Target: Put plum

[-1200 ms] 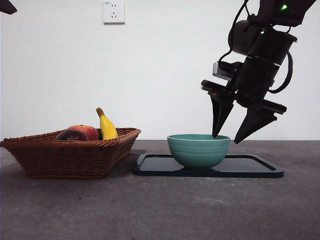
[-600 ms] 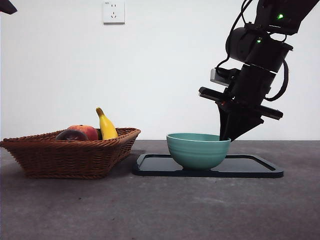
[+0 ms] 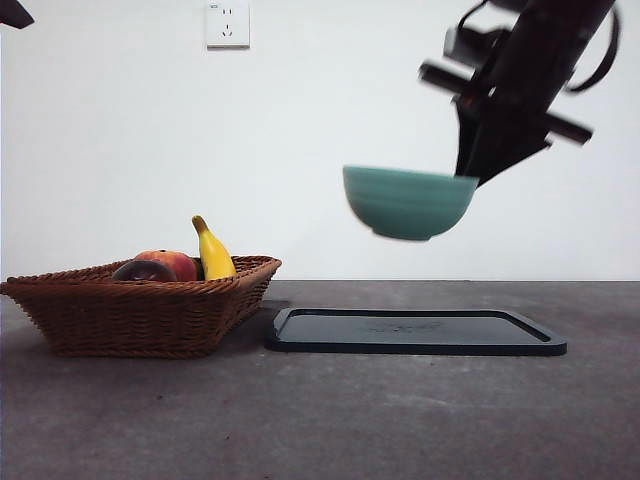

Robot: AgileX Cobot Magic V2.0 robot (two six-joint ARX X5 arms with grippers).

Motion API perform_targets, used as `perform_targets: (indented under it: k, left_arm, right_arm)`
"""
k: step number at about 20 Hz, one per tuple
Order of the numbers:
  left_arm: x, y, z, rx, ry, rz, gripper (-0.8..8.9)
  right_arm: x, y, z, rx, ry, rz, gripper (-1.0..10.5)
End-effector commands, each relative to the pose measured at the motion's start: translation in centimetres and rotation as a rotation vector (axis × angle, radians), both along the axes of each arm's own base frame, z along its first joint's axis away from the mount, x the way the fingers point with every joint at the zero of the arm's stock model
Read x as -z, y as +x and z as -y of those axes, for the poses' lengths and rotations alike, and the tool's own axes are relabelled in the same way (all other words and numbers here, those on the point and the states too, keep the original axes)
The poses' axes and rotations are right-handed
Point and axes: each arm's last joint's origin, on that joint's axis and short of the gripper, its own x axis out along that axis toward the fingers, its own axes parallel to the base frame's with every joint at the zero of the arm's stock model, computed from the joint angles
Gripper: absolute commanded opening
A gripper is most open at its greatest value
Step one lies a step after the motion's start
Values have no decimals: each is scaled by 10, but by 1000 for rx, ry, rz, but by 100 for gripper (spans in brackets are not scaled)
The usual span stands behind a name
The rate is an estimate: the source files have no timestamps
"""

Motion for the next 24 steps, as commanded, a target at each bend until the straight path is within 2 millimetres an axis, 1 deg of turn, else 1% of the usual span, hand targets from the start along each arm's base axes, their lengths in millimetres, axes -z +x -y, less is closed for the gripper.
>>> perform_targets:
  k: [1,4,6,9,11,16,18,21,24]
  left_arm:
    - [-2,1,1,17,3,12,374]
    - [-2,1,1,17,3,12,374]
    - [-2,1,1,17,3,11,374]
    - [-2,1,1,17,3,11,374]
    - [-2,1,1,17,3,11,374]
    - [-2,1,1,17,3,11,374]
    - [-2,1,1,17,3,11,374]
    - [-2,1,1,17,3,11,374]
    - [-2,1,1,17,3,11,374]
  right_arm:
    - [-19,-16,-3,-56,-16,22,10]
    - [-34,-44,-6,-97,-11,44,10]
    - [-32,-61,-8,-123,-16,54,10]
    - [-14,-84,-12,-163,-36,45,10]
    - [1,-92,-16,-181,-57,40,10]
    - [43,-103,-30,-221,-52,8,10]
    - [56,-107,-32,-218,-52,8,10]
    - [71,-112,-34,-223,-68,-8,10]
    - [85,-112,-33,-212,-74,-33,10]
